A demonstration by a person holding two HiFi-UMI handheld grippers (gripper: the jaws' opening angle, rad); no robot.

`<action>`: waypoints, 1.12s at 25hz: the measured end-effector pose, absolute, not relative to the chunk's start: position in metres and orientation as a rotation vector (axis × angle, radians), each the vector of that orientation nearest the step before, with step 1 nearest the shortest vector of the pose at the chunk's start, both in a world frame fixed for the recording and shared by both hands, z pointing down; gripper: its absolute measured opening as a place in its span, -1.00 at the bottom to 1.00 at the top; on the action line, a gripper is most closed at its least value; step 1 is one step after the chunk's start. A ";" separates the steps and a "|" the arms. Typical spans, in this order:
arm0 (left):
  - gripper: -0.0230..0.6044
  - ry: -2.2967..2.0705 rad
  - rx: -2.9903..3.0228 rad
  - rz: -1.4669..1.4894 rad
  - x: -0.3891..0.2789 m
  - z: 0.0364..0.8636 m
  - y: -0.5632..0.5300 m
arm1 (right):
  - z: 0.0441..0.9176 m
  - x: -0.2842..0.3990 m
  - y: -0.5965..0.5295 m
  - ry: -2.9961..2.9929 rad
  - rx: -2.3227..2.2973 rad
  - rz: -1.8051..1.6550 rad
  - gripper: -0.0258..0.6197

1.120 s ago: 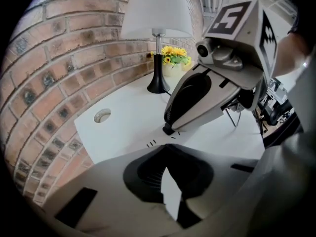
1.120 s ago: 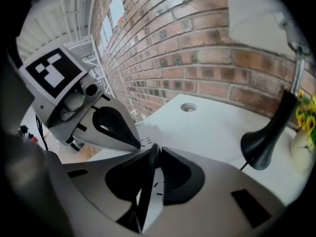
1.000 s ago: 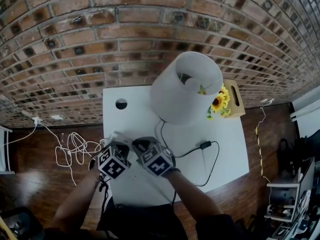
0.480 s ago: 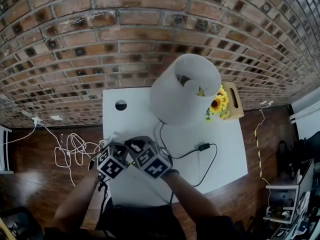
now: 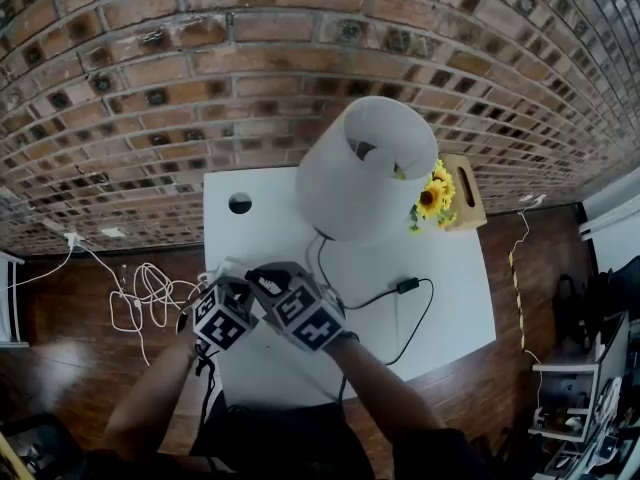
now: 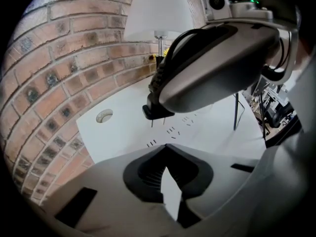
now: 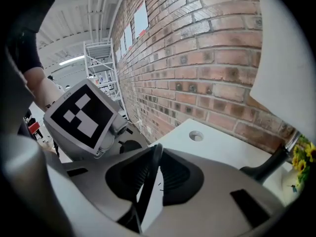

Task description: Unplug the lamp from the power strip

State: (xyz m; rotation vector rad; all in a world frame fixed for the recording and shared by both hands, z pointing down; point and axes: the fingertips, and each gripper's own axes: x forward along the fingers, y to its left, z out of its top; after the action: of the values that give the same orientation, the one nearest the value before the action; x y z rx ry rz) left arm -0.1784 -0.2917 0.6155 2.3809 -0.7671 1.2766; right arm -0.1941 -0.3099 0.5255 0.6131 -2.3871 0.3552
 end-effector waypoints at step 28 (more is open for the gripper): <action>-0.85 -0.798 2.376 1.260 -0.181 0.612 -0.293 | 0.492 -0.160 -0.338 -2.429 0.818 0.378 -0.73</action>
State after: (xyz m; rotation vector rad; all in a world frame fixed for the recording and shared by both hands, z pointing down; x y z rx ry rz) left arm -0.1808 -0.2928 0.6117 2.3757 -0.7977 1.2599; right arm -0.1598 -0.3382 0.4921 0.8178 -2.4290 0.3782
